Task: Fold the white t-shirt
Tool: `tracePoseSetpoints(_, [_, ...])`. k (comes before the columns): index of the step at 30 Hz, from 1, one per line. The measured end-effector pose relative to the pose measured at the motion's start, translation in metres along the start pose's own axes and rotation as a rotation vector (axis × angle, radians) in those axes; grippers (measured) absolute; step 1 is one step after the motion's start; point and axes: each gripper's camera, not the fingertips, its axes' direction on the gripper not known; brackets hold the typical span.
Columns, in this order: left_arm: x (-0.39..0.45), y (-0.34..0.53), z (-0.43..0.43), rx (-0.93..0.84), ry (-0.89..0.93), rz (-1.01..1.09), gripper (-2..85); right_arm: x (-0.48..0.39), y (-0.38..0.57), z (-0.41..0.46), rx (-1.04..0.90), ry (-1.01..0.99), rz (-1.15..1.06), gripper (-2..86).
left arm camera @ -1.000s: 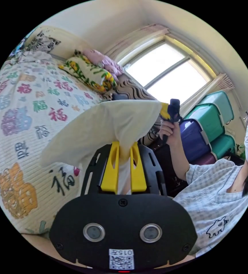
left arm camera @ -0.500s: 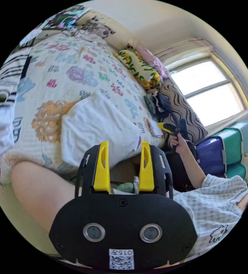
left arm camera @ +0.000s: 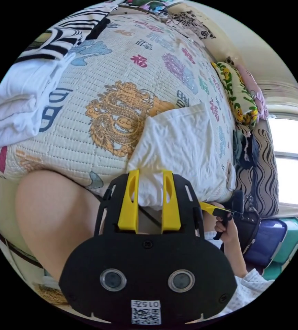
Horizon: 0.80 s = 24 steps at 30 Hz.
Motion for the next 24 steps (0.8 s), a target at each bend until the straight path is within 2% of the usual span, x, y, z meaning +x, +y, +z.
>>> tracePoseSetpoints(2, [-0.009, -0.003, -0.005, -0.017, 0.028, 0.020, 5.8, 0.003, -0.009, 0.021, -0.011, -0.102, 0.007, 8.5])
tracePoseSetpoints(3, [-0.019, -0.006, -0.006, -0.044, 0.098, 0.017, 2.1, 0.003, -0.011, 0.026, -0.013, -0.127, 0.008, 6.7])
tracePoseSetpoints(5, [-0.032, -0.008, -0.013, -0.038, 0.207, 0.009, 0.4, 0.002, -0.013, 0.036, 0.020, -0.173, 0.021, 1.5])
tracePoseSetpoints(7, [-0.037, -0.005, -0.028, 0.005, 0.290, 0.038, -0.3, -0.002, -0.012, 0.034, 0.054, -0.164, 0.009, 0.7])
tracePoseSetpoints(9, [-0.036, -0.002, -0.053, 0.064, 0.471, 0.083, -0.6, -0.011, -0.007, 0.026, 0.087, -0.149, -0.034, 0.7])
tracePoseSetpoints(12, [-0.014, -0.001, -0.082, 0.134, 0.691, 0.171, -0.8, -0.035, 0.008, 0.010, 0.138, -0.104, -0.172, 3.6])
tracePoseSetpoints(17, [0.042, -0.003, -0.105, 0.121, 0.835, 0.300, -0.9, -0.105, 0.033, 0.033, 0.123, 0.034, -0.396, 18.6])
tracePoseSetpoints(20, [0.071, 0.001, -0.111, 0.092, 0.895, 0.339, -0.9, -0.137, 0.039, 0.053, 0.150, 0.174, -0.447, 20.8])
tracePoseSetpoints(24, [0.104, 0.015, -0.121, 0.076, 0.930, 0.391, -0.9, -0.160, 0.044, 0.062, 0.219, 0.265, -0.446, 21.9])
